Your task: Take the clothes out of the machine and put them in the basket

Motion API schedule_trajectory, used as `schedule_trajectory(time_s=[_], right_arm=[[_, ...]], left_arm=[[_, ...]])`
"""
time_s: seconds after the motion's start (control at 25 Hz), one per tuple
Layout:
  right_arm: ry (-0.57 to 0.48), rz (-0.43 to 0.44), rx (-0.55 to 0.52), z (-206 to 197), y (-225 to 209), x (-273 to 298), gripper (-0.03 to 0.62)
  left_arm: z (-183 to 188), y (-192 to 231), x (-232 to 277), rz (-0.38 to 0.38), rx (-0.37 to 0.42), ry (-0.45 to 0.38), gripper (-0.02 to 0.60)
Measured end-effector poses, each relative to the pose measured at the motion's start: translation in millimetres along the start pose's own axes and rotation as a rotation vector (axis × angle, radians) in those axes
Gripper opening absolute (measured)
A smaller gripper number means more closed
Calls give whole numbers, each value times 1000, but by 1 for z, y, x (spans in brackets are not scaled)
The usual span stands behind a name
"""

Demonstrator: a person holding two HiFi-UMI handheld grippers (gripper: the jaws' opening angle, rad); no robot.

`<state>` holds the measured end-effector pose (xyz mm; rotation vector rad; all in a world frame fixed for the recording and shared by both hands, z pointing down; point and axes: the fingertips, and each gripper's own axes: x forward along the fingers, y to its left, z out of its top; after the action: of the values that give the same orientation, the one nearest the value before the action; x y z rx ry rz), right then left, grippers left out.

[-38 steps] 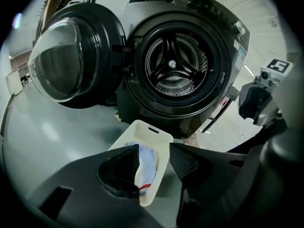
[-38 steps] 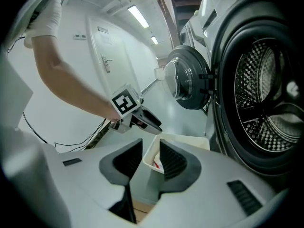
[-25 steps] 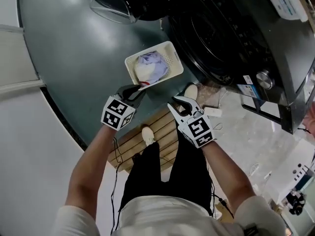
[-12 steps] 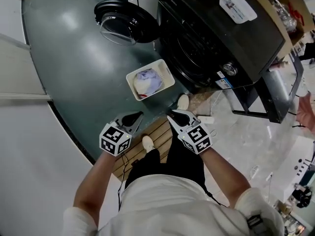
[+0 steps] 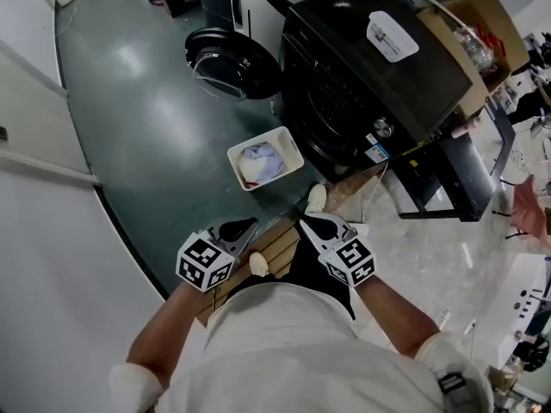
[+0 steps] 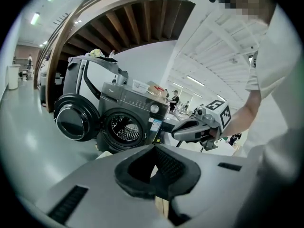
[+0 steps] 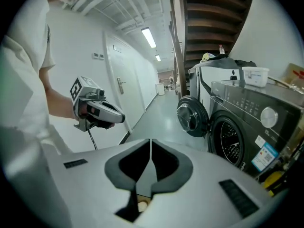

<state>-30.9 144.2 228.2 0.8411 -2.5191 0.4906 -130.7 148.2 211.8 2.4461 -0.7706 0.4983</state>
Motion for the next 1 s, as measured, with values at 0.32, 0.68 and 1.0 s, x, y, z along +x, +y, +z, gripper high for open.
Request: schedule_trajectory(time_s=[0.32,0.68,1.0], right_arm=[[20,33,6,-11,55,-33,12],[-24,16,-48,11,65,-48,6],[-33,17,-91,15,74,-55,6]], left_arm=[[1,-34,-44,32,61,-19,-3],[-4,-45,-72,69,37,-63,-2],[-7,-47,-78,87,53,-74,-2]])
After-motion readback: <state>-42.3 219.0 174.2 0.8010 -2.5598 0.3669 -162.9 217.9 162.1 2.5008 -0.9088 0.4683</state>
